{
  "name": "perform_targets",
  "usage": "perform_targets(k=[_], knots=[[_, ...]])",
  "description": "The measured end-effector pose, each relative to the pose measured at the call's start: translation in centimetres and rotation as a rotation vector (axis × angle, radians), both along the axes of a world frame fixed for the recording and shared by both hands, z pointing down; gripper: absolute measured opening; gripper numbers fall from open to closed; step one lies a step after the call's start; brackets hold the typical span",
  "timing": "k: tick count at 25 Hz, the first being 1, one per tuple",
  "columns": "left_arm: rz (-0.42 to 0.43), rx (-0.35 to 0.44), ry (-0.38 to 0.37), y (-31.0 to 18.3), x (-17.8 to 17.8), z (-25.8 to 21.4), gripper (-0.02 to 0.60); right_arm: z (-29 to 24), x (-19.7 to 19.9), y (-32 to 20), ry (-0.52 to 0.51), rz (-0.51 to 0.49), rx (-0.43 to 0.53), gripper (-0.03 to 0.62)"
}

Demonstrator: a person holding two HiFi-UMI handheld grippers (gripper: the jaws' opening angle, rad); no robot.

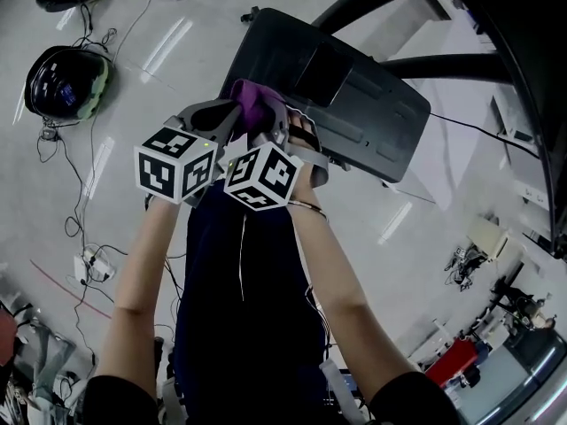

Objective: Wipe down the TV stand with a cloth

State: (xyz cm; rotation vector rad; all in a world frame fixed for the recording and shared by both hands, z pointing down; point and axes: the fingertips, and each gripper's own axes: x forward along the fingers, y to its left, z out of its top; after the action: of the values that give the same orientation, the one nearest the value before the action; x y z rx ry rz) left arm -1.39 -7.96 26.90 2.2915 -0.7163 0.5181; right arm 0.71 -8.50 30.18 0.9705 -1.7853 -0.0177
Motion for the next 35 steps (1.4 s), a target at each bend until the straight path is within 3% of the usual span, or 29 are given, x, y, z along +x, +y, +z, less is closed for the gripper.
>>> perform_targets(k=[18, 26, 35], knots=[[0.174, -0.001, 0.000, 4.9, 12.6, 0.8, 0.006, -0.3, 12.0, 5.4, -0.005, 0.139, -0.009, 0.074], [0.208, 0.002, 0.003, 7.0, 17.9, 0.9, 0.006, -0.4, 17.2, 7.7, -0.005, 0.197, -0.010, 0.074], [0.223, 0.013, 0.004, 9.0, 21.6, 0.6, 0.006, -0.4, 22.1, 9.5, 0.002, 0.226, -0.012, 0.074]])
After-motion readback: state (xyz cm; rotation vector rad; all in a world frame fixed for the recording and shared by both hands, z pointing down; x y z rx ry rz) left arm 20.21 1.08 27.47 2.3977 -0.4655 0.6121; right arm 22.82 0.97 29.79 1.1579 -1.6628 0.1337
